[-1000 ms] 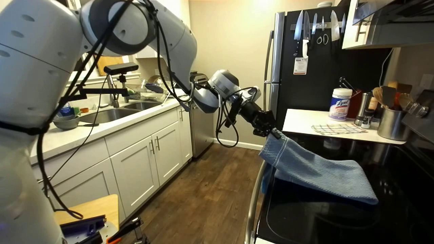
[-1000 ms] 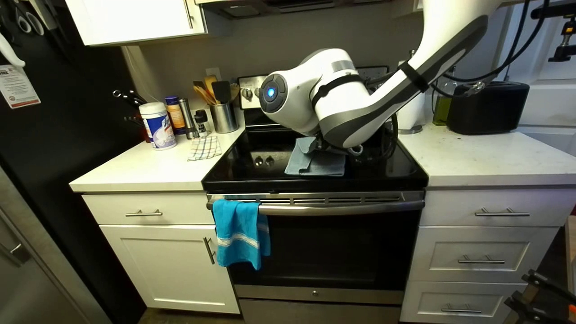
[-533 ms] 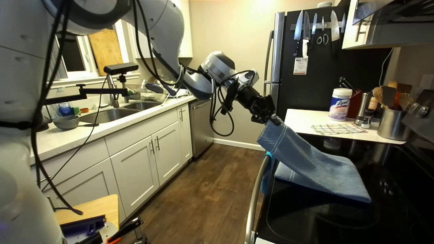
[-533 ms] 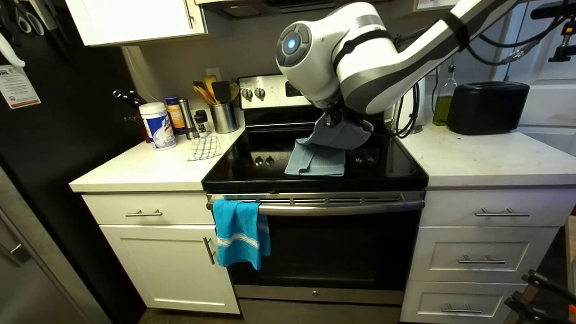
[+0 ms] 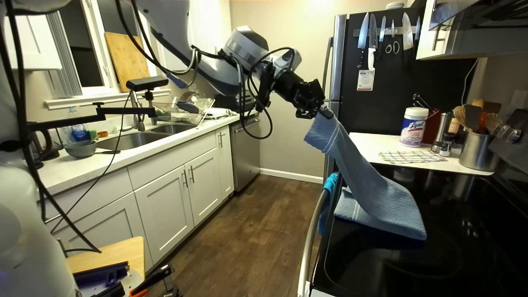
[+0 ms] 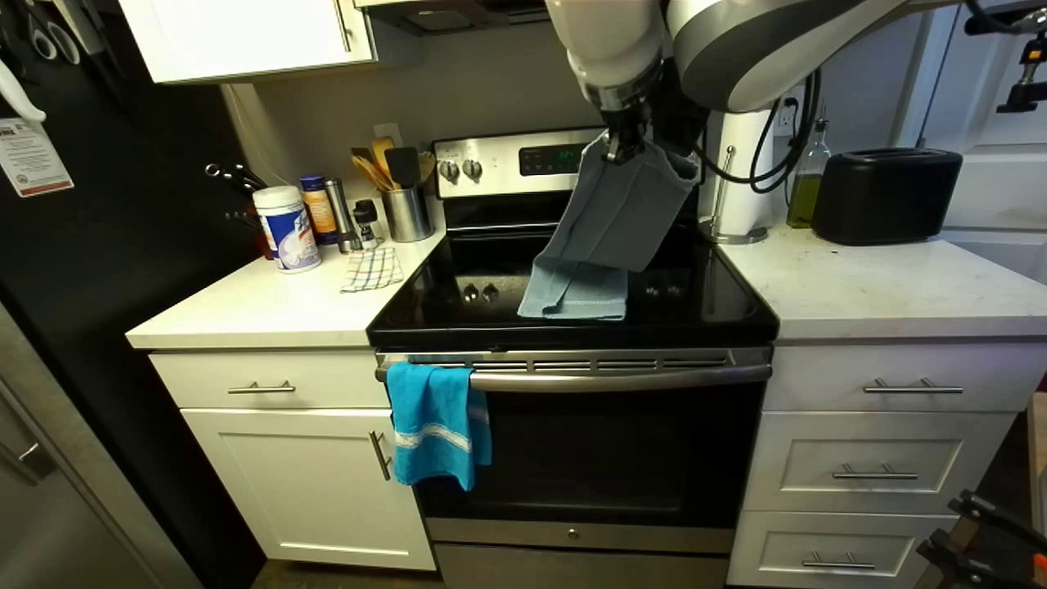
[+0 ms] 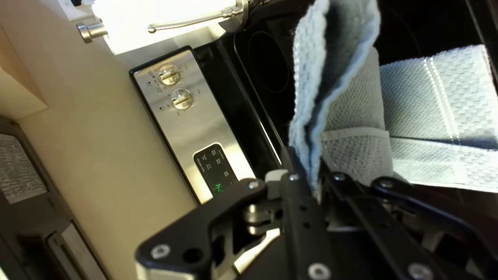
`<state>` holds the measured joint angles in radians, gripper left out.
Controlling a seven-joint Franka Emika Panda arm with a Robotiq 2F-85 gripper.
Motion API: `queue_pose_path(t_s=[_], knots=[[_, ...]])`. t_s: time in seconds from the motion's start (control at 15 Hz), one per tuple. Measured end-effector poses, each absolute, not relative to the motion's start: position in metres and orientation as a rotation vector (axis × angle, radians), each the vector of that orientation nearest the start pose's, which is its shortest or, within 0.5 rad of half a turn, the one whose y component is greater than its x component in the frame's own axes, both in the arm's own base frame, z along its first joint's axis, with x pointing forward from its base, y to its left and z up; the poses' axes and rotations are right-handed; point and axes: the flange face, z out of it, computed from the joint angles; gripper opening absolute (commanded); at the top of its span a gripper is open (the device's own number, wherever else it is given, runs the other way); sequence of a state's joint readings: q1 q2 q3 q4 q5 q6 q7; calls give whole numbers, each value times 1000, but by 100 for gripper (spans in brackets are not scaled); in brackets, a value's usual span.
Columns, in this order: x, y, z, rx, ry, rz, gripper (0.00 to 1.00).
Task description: Remove the light blue towel from the stove and hang it on the oven handle
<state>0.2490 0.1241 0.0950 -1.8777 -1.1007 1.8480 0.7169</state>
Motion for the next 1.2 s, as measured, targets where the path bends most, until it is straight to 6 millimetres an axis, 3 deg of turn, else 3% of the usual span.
queue_pose_path(t_s=[0.4,0.73,1.2], knots=[[540,145,537,2209,47,627,2],[503,143,598,2255,-4,737,2],[475,128,647,2296,-95,819,2]])
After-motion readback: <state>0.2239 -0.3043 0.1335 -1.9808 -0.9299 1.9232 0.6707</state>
